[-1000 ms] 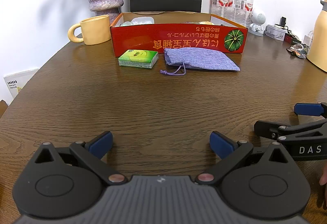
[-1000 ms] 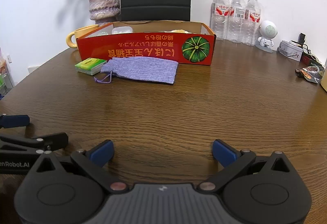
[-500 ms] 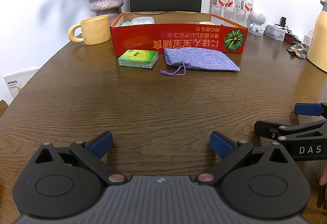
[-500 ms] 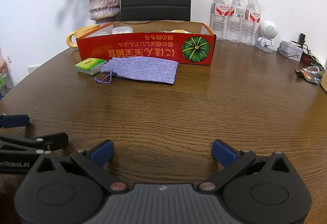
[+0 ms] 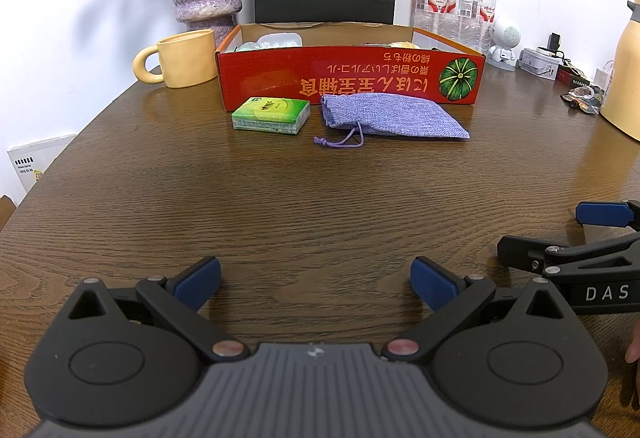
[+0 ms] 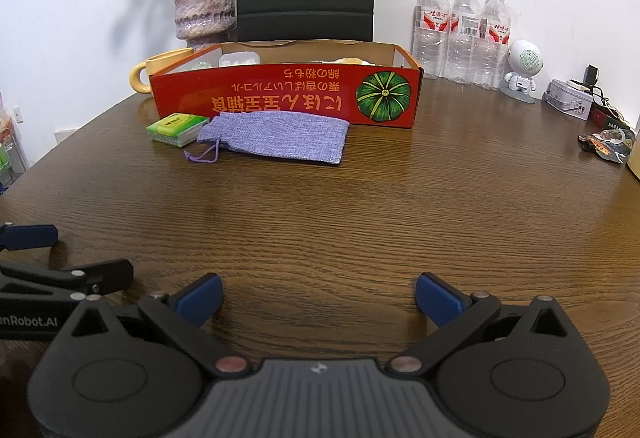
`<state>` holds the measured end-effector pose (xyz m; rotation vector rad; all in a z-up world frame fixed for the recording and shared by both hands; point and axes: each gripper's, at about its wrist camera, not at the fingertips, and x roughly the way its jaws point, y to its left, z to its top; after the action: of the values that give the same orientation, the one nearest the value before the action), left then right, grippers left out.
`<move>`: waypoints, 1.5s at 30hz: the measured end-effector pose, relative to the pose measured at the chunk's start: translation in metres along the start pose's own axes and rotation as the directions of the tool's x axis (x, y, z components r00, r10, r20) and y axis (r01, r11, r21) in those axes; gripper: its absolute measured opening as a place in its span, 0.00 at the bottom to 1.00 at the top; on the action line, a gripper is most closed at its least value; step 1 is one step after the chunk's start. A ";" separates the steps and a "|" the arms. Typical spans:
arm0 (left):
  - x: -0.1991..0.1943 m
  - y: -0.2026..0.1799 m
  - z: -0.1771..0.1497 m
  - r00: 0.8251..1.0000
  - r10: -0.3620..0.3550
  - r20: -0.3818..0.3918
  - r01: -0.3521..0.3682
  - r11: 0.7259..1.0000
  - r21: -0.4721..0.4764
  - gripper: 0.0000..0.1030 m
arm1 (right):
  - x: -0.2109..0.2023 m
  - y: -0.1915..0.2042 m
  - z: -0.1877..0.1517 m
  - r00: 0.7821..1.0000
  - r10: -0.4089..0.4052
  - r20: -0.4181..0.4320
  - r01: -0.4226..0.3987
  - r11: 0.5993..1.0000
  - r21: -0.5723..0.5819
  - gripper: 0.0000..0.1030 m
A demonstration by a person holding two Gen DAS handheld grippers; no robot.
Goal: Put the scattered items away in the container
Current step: 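Grasp the purple pouch with the right tool while the left tool grasps the green tissue pack, then carry the pouch and tissue pack into the box and open both tools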
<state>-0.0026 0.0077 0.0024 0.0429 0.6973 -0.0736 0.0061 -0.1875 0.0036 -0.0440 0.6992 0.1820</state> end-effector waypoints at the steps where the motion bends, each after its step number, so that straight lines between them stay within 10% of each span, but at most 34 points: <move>1: 0.000 0.000 0.000 1.000 0.000 0.000 0.000 1.000 0.000 1.00 | 0.000 0.000 0.000 1.000 0.000 0.000 0.000 1.000 0.000 1.00; 9: 0.008 0.006 0.011 1.000 -0.028 -0.002 0.028 0.999 0.027 1.00 | 0.002 0.001 0.002 1.000 0.005 0.000 -0.005 1.000 -0.007 1.00; 19: 0.104 0.048 0.125 0.998 -0.057 -0.014 0.057 0.998 0.001 0.99 | 0.044 0.034 0.084 0.983 0.126 0.135 -0.089 0.964 -0.251 0.96; 28: 0.140 0.045 0.126 0.993 -0.108 -0.038 0.111 0.988 0.105 0.64 | 0.116 0.045 0.112 0.983 0.177 -0.044 -0.181 0.922 -0.342 0.81; 31: 0.136 0.042 0.122 0.992 -0.121 -0.034 0.124 0.985 0.120 0.62 | 0.121 0.023 0.119 0.965 0.253 -0.065 -0.261 0.948 -0.183 0.11; 40: 0.052 0.031 0.175 0.959 -0.245 0.141 0.231 0.967 0.105 0.61 | 0.037 -0.012 0.152 0.956 0.228 0.184 -0.204 0.969 -0.140 0.01; 45: 0.092 0.030 0.239 0.970 -0.223 0.101 0.216 0.973 0.079 0.62 | 0.023 -0.022 0.218 0.939 0.180 0.293 -0.120 0.970 -0.209 0.01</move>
<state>0.2233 0.0170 0.1270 0.0257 0.5876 -0.3102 0.1660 -0.1838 0.1551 -0.1404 0.3689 0.3941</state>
